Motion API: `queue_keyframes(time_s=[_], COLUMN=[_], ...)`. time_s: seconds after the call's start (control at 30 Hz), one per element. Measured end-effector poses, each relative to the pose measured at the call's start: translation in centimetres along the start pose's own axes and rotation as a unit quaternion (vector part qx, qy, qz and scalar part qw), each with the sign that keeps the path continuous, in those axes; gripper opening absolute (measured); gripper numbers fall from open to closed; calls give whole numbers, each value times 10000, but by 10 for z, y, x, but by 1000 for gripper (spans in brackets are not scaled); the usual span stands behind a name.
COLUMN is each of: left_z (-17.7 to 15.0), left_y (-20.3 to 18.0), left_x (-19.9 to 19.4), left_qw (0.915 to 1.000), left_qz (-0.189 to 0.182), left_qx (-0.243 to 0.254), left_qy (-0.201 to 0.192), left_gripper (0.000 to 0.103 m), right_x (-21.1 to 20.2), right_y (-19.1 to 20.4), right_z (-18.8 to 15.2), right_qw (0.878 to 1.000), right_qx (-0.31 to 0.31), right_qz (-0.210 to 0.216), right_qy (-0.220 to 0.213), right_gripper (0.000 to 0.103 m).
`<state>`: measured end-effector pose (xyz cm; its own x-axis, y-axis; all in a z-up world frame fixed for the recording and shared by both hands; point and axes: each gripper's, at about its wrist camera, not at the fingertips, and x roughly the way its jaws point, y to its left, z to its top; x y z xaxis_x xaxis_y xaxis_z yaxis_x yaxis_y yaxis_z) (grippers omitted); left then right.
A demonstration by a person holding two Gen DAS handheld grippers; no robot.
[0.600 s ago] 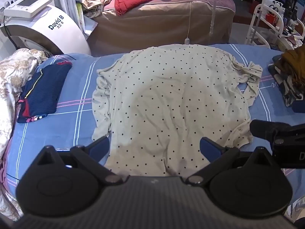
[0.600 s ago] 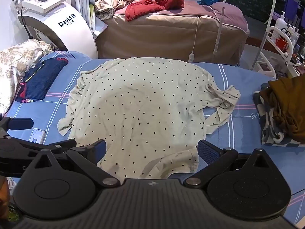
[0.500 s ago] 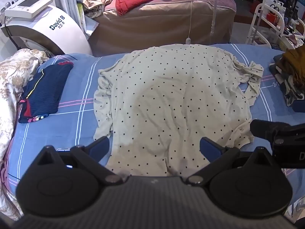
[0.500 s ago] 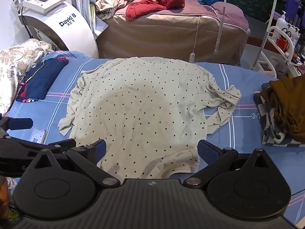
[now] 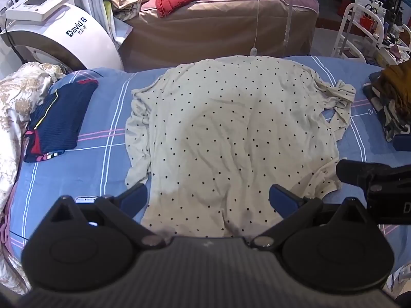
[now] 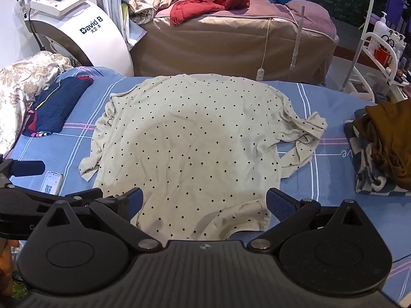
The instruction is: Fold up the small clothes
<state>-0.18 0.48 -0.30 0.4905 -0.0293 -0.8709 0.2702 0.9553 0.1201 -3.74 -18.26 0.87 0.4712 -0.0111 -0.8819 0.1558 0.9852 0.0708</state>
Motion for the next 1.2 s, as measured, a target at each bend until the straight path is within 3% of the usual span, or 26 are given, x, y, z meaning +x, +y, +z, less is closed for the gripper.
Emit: queue_keyframes(time_s=[1.2], left_z=[-2], left_y=[1], left_x=[3], left_qw=[10000], left_qz=[-27], left_qx=[-13], left_qy=[36], left_gripper=[103], right_x=[1], right_y=[2], right_z=[1], right_qw=[10000], right_qx=[-16], right_qz=[4], right_qy=[36], right_gripper=[103])
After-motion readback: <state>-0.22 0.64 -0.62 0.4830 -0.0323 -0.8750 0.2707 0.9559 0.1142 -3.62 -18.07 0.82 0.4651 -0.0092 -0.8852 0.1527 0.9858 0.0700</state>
